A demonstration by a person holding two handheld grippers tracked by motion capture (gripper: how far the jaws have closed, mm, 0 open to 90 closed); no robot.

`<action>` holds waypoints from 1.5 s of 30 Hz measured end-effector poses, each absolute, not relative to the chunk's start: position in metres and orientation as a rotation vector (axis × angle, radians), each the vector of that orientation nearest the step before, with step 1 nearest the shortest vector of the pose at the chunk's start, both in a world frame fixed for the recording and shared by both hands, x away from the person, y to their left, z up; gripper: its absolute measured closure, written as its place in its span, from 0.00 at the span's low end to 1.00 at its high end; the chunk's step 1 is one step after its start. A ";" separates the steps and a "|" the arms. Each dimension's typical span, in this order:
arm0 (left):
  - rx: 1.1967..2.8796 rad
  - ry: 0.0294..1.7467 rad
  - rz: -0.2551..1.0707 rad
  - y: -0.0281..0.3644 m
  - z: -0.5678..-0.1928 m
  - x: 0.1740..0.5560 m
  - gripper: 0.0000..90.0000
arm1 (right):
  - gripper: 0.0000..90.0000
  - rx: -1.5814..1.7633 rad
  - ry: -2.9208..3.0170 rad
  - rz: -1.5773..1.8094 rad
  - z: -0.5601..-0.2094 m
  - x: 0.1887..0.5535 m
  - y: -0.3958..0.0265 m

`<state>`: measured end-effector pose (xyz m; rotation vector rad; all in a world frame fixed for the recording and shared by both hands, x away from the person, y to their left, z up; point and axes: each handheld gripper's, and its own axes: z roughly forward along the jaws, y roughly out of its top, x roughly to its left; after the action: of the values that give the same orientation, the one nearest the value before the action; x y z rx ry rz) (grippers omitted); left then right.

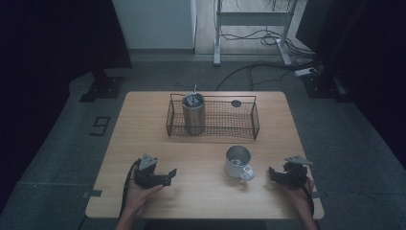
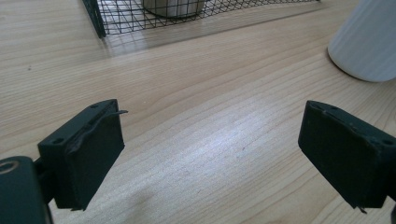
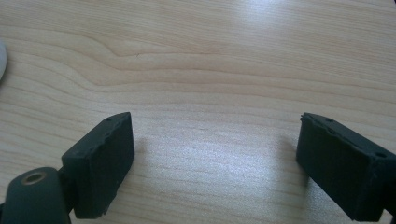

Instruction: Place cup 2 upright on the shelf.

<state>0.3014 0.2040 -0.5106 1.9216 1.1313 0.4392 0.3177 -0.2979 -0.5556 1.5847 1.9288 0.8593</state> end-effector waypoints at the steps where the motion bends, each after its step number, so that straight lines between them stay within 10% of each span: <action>1: 1.919 1.134 0.443 0.205 -0.510 0.301 0.08 | 0.13 1.585 1.929 0.860 -0.556 0.318 -0.298; 45: 1.927 1.112 0.413 0.200 -0.512 0.299 0.08 | 0.14 1.382 1.922 1.184 -0.484 0.277 -0.242</action>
<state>0.2994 0.1997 -0.5118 1.9271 1.1117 0.4128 0.2773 -0.2424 -0.4838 1.3817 1.9224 1.1838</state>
